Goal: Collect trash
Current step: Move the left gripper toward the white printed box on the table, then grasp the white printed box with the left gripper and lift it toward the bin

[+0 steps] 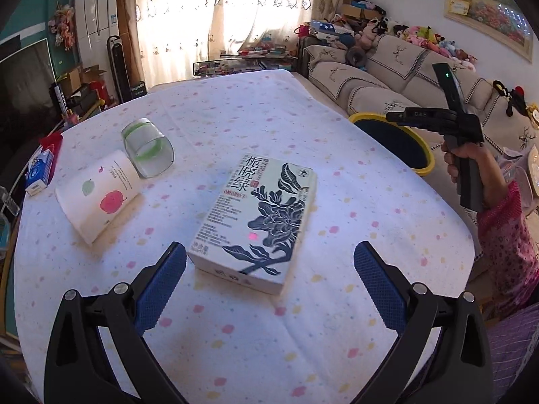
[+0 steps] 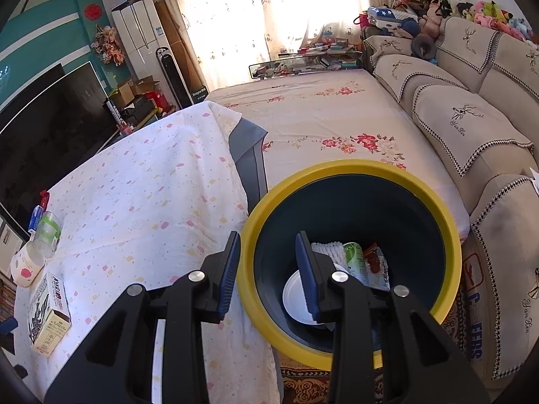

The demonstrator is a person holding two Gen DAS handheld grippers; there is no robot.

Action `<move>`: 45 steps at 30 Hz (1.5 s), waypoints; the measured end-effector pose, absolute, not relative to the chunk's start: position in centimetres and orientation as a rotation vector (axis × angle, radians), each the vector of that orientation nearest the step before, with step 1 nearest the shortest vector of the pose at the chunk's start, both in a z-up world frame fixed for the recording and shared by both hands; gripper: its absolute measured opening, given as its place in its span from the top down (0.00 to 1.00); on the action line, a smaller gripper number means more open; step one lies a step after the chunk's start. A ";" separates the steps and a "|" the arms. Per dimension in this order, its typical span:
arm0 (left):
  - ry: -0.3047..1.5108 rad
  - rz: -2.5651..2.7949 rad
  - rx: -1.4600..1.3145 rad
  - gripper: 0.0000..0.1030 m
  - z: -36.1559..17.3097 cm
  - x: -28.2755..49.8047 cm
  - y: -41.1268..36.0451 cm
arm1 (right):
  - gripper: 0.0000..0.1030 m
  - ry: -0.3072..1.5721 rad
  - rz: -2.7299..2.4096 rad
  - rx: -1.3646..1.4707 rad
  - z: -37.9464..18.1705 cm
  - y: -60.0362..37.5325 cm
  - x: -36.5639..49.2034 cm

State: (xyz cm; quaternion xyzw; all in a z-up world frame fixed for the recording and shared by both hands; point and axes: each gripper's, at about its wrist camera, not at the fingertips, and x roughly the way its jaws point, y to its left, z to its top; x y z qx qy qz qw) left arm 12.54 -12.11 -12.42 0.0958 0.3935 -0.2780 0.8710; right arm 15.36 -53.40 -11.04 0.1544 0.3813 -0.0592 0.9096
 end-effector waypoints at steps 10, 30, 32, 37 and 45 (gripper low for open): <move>0.879 -0.610 0.303 0.05 -15.0 17.2 -14.4 | 0.65 0.790 -0.126 0.317 -11.1 -53.7 15.5; 0.903 -0.596 0.305 0.31 -14.7 17.6 -17.2 | 0.65 0.796 -0.112 0.363 -12.6 -55.1 15.1; 0.883 -0.607 0.302 0.31 -13.8 17.3 -17.9 | 0.65 0.788 -0.113 0.363 -12.5 -55.2 14.7; 0.831 -0.649 0.293 0.31 -11.1 17.2 -20.5 | 0.65 0.770 -0.120 0.357 -12.2 -55.7 13.3; 0.836 -0.765 0.288 0.31 -9.2 19.0 -28.5 | 0.64 0.746 -0.146 0.313 -11.5 -57.0 10.4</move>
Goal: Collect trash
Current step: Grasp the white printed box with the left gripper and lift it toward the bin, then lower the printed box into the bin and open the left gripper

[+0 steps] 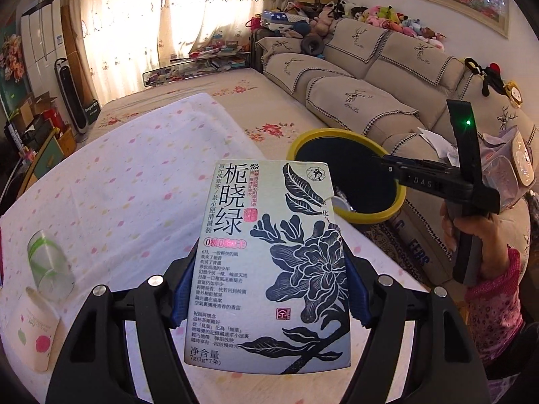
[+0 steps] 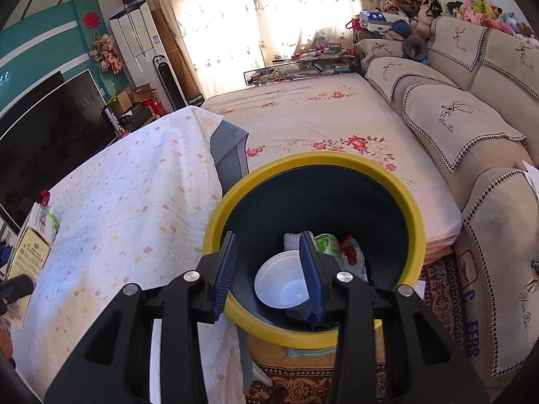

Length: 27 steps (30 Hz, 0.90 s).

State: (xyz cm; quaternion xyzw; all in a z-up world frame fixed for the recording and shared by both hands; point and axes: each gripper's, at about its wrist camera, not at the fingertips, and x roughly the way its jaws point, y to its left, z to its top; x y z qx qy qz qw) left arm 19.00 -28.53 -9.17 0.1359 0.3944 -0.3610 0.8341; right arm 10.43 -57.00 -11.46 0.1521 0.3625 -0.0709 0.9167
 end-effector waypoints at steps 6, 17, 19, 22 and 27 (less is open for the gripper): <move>0.853 -0.854 0.317 0.31 -9.0 20.3 -37.1 | 0.60 0.725 -0.178 0.284 -11.0 -58.7 8.0; 0.979 -0.880 0.430 0.31 -13.9 24.4 -51.3 | 0.60 0.727 -0.236 0.319 -12.0 -63.1 5.0; 1.001 -0.868 0.452 0.31 -15.2 25.2 -53.0 | 0.60 0.729 -0.243 0.329 -12.3 -63.7 4.7; 1.026 -0.841 0.471 0.31 -17.2 26.4 -54.1 | 0.59 0.732 -0.251 0.339 -12.6 -64.3 4.5; 1.018 -0.786 0.447 0.13 -17.7 27.2 -53.6 | 0.60 0.734 -0.250 0.343 -12.7 -64.4 4.4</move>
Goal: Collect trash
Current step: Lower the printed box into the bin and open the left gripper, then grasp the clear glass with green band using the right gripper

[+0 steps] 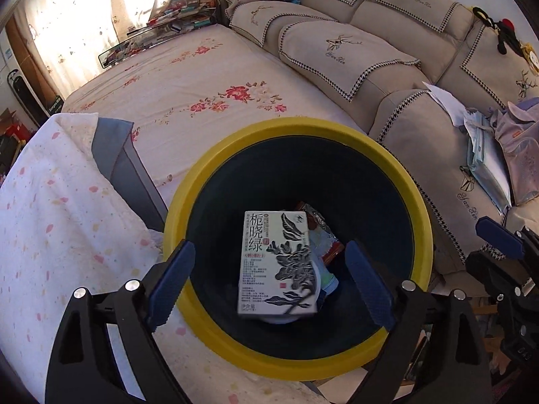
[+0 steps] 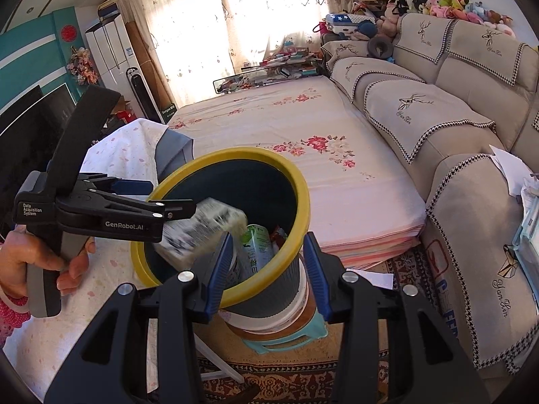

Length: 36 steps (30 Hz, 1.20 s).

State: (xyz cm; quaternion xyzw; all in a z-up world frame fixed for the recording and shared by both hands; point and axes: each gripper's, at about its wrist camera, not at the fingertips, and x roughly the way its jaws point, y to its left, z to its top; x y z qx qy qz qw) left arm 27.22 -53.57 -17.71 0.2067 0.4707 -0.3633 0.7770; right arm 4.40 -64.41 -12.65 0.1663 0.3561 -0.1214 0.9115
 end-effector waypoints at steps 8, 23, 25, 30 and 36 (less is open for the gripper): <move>0.842 -0.728 0.291 0.07 -10.5 23.1 -43.3 | 0.59 0.740 -0.220 0.316 -12.2 -62.0 4.9; 0.695 -0.302 0.061 0.05 -5.7 13.8 -13.9 | 0.59 0.707 0.082 0.194 -7.7 -46.9 10.9; 0.683 -0.234 0.031 0.05 -5.2 13.3 -9.8 | 0.59 0.697 0.146 0.174 -6.6 -43.7 12.0; 0.639 -0.110 -0.027 0.05 -4.7 11.9 -1.6 | 0.59 0.698 0.302 0.116 -4.4 -35.5 15.0; 0.640 -0.075 -0.072 0.05 -5.7 11.1 3.0 | 0.59 0.707 0.406 0.033 -3.8 -25.7 18.3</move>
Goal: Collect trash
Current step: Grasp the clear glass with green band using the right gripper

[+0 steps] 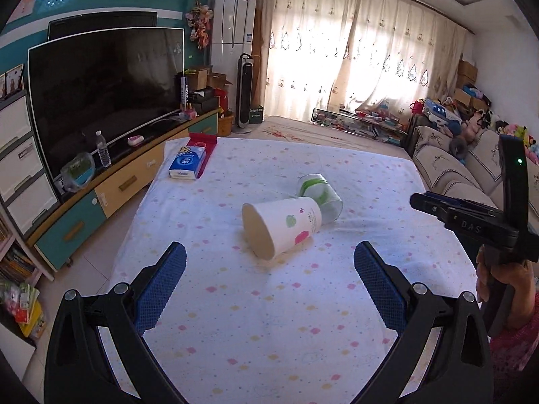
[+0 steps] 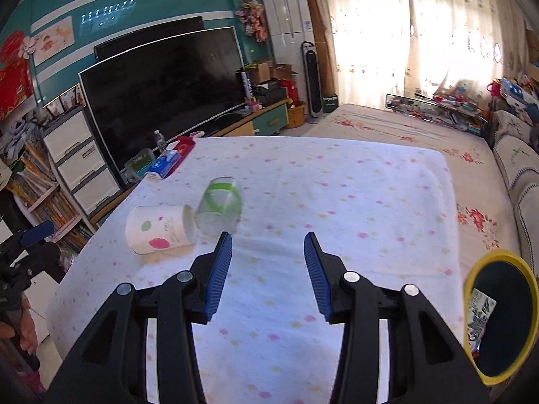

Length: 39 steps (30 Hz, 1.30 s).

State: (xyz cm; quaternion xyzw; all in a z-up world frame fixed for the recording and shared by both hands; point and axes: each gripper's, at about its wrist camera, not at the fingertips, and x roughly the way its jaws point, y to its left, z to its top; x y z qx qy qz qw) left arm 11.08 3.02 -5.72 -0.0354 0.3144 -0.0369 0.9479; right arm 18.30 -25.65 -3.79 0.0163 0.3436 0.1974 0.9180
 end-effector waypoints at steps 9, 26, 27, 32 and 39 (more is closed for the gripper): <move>0.658 -0.070 -0.137 0.05 -7.0 11.5 5.3 | 0.59 0.826 0.431 -0.052 -6.8 -17.4 25.0; 0.705 -0.089 -0.164 0.05 -8.8 13.1 4.5 | 0.56 0.881 0.404 -0.037 -9.0 -16.4 27.2; 0.706 -0.089 -0.165 0.05 -8.9 13.1 4.3 | 0.55 0.877 0.406 -0.044 -9.0 -16.2 27.2; 0.719 -0.105 -0.170 0.05 -9.4 13.2 3.9 | 0.54 0.887 0.418 -0.053 -9.3 -15.7 28.2; 0.723 -0.115 -0.168 0.05 -9.8 13.4 3.4 | 0.54 0.878 0.429 -0.045 -10.2 -15.8 28.7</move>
